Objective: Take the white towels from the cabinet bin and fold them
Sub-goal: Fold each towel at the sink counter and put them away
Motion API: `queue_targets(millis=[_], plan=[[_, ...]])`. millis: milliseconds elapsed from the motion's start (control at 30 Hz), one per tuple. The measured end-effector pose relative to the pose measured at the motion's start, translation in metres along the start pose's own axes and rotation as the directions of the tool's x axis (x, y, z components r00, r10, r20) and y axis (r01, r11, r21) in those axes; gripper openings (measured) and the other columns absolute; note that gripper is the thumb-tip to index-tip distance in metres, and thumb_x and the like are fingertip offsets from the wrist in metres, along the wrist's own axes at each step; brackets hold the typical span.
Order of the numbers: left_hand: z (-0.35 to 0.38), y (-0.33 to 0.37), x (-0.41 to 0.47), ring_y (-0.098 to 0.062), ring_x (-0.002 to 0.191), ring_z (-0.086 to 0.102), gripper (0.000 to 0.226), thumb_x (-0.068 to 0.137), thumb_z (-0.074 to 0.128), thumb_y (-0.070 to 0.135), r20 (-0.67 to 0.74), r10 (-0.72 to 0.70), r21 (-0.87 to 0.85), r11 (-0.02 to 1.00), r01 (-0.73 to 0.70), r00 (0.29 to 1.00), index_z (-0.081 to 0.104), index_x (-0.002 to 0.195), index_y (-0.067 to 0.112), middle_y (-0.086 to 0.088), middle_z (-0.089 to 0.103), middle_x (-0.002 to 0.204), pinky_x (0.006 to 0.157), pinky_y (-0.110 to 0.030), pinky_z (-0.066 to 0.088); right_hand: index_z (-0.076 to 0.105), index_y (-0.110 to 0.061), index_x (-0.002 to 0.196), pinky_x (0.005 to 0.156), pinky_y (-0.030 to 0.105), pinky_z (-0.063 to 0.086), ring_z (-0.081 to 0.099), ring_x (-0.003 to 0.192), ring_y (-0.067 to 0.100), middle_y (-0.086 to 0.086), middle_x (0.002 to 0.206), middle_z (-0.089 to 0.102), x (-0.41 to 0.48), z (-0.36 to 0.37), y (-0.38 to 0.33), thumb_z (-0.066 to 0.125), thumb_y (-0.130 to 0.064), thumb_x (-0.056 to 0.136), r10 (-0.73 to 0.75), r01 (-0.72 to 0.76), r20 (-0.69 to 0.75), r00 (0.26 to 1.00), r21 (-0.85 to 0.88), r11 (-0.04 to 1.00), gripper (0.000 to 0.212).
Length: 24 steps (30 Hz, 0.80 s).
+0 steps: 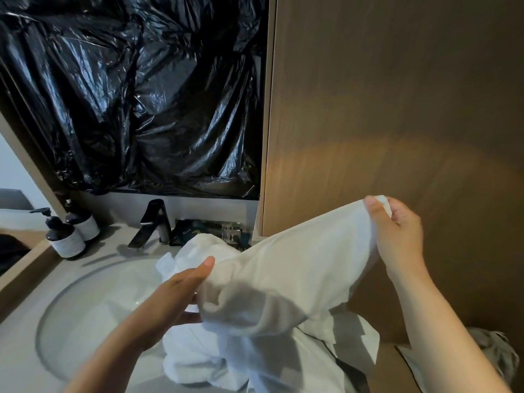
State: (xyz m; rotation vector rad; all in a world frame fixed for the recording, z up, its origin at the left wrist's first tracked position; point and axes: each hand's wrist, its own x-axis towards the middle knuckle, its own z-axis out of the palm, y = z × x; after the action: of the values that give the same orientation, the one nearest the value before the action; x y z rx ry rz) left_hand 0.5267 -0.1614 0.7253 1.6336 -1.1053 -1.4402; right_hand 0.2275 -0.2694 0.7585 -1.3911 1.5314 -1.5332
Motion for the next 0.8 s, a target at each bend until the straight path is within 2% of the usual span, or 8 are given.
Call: queue_targets(millis=[100, 200, 300, 367, 467, 533, 633, 800], plan=[[-0.006, -0.001, 0.006, -0.025, 0.105, 0.067, 0.045, 0.083, 0.063, 0.054, 0.051, 0.006, -0.099, 0.995, -0.001, 0.999, 0.073, 0.107, 0.018, -0.007, 0.071, 0.110, 0.091, -0.043, 0.055, 0.058, -0.028, 0.078, 0.072, 0.027, 0.048, 0.057, 0.077, 0.009, -0.013, 0.082, 0.059, 0.000, 0.005, -0.002, 0.056, -0.034, 0.098, 0.003, -0.004, -0.011, 1.000, -0.005, 1.000, 0.020], [-0.011, 0.001, 0.011, -0.020, 0.099, 0.065, 0.063, 0.056, 0.080, 0.040, 0.075, 0.051, -0.221, 0.975, -0.034, 0.996, 0.071, 0.112, 0.011, -0.010, 0.069, 0.115, 0.076, -0.031, 0.056, 0.062, -0.018, 0.087, 0.085, 0.045, 0.052, 0.058, 0.085, 0.025, 0.000, 0.085, 0.062, 0.001, 0.008, -0.002, 0.057, -0.034, 0.097, 0.017, -0.018, -0.020, 1.000, -0.018, 1.000, 0.020], [-0.017, 0.003, 0.014, -0.017, 0.091, 0.067, 0.091, 0.037, 0.094, 0.039, 0.091, 0.105, -0.364, 0.929, -0.065, 0.990, 0.067, 0.118, 0.010, -0.009, 0.070, 0.112, 0.076, -0.031, 0.057, 0.060, -0.013, 0.084, 0.072, 0.036, 0.049, 0.052, 0.071, 0.014, 0.008, 0.082, 0.061, 0.003, 0.007, 0.005, 0.058, -0.034, 0.097, 0.002, -0.002, -0.020, 1.000, -0.001, 1.000, 0.025], [-0.017, 0.008, 0.014, -0.018, 0.093, 0.069, 0.095, 0.035, 0.096, 0.035, 0.093, 0.149, -0.374, 0.922, -0.104, 0.984, 0.064, 0.120, 0.009, -0.010, 0.070, 0.114, 0.076, -0.030, 0.057, 0.061, -0.001, 0.085, 0.065, 0.030, 0.039, 0.047, 0.069, 0.013, 0.008, 0.077, 0.055, 0.006, 0.005, 0.010, 0.058, -0.033, 0.096, 0.002, -0.002, -0.026, 1.000, 0.015, 1.000, 0.034], [-0.012, 0.019, 0.019, -0.012, 0.063, 0.069, 0.060, 0.059, 0.085, 0.000, -0.072, 0.147, -0.432, 0.887, -0.164, 0.986, 0.062, 0.114, 0.003, -0.013, 0.070, 0.106, 0.050, -0.018, 0.053, 0.064, -0.001, 0.088, 0.066, 0.030, 0.038, 0.048, 0.069, 0.013, 0.003, 0.075, 0.057, 0.012, 0.000, 0.016, 0.059, -0.031, 0.096, 0.015, -0.013, -0.063, 0.998, 0.043, 0.999, 0.032], [-0.012, 0.027, 0.024, -0.010, 0.061, 0.069, 0.034, 0.081, 0.062, -0.013, -0.206, 0.112, -0.441, 0.876, -0.195, 0.972, 0.062, 0.111, 0.004, -0.012, 0.070, 0.100, 0.050, -0.018, 0.054, 0.065, -0.005, 0.087, 0.068, 0.030, 0.041, 0.051, 0.071, 0.012, 0.001, 0.077, 0.060, 0.015, -0.005, 0.019, 0.059, -0.032, 0.096, 0.022, -0.019, -0.085, 0.996, 0.041, 0.999, 0.029], [-0.020, 0.035, 0.034, -0.010, 0.065, 0.071, 0.027, 0.089, 0.052, -0.011, -0.268, 0.137, -0.425, 0.871, -0.244, 0.954, 0.063, 0.108, 0.004, -0.007, 0.074, 0.084, 0.056, -0.019, 0.057, 0.066, -0.007, 0.085, 0.069, 0.030, 0.043, 0.055, 0.073, 0.013, 0.001, 0.078, 0.063, 0.019, -0.012, 0.026, 0.060, -0.032, 0.095, 0.048, -0.042, -0.084, 0.995, 0.069, 0.997, 0.027], [-0.022, 0.052, 0.044, -0.010, 0.058, 0.068, 0.022, 0.085, 0.062, -0.005, -0.318, 0.113, -0.377, 0.896, -0.235, 0.941, 0.067, 0.106, 0.002, -0.008, 0.072, 0.078, 0.053, -0.018, 0.055, 0.065, -0.007, 0.085, 0.073, 0.034, 0.044, 0.057, 0.077, 0.018, 0.009, 0.081, 0.065, 0.021, -0.014, 0.037, 0.061, -0.035, 0.093, 0.093, -0.083, -0.101, 0.991, 0.098, 0.992, 0.029]])
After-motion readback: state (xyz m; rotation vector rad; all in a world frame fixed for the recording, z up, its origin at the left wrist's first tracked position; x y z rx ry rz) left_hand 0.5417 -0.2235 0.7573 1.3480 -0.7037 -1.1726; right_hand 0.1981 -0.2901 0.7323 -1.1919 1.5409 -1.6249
